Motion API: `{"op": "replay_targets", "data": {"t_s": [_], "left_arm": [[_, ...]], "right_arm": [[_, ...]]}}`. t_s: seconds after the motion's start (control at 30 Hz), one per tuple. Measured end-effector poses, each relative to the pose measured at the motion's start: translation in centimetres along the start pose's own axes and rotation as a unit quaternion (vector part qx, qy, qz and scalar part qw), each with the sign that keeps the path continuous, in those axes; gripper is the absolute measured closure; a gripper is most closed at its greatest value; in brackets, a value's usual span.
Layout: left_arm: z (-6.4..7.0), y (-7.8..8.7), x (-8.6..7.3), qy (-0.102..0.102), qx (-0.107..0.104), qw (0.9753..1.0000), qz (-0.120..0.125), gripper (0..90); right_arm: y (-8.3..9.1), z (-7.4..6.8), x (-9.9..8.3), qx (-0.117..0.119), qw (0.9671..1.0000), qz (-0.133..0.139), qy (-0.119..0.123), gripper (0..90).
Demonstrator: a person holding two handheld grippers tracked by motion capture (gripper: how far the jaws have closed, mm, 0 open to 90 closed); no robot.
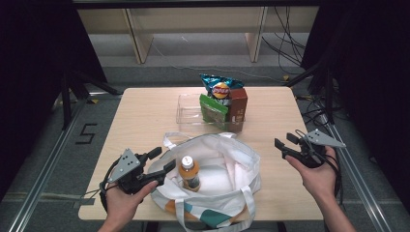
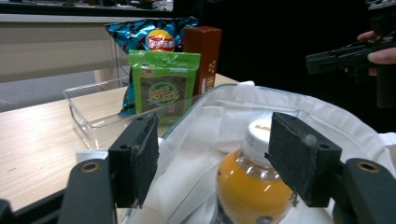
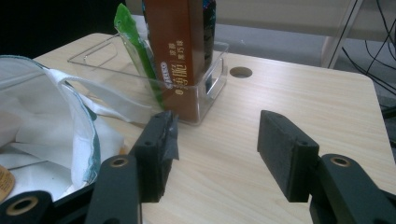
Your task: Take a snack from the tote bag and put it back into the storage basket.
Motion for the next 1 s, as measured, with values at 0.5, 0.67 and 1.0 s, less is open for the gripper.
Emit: {"op": "replay_targets", "data": {"t_s": [0.5, 0.67, 1.0], "left_arm": [[1.6, -2.2, -0.6, -0.003, -0.049, 0.9986, -0.021, 42.4], [1.8, -3.1, -1.1, 0.006, -0.052, 0.998, -0.035, 45.0], [2.1, -4.1, -1.6, -0.006, -0.05, 0.9975, -0.049, 50.0]], "right_arm": [[-0.7, -0.2, -0.2, 0.006, 0.9999, -0.001, 0.009, 46.6], [-0.8, -0.1, -0.3, 0.011, 0.9999, -0.004, 0.01, 46.5], [-0.7, -0.3, -0.4, 0.009, 0.9999, -0.009, -0.001, 46.4]]}}
Point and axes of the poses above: each handheld gripper's, and its own axes: y roughly backward along the jaws, x roughly out of its top, z roughly to its right, the point moved 2 cm from there along -y, roughly forward along the jaws, and after that the axes turned 1 degree about z, right-handed, at the moved point
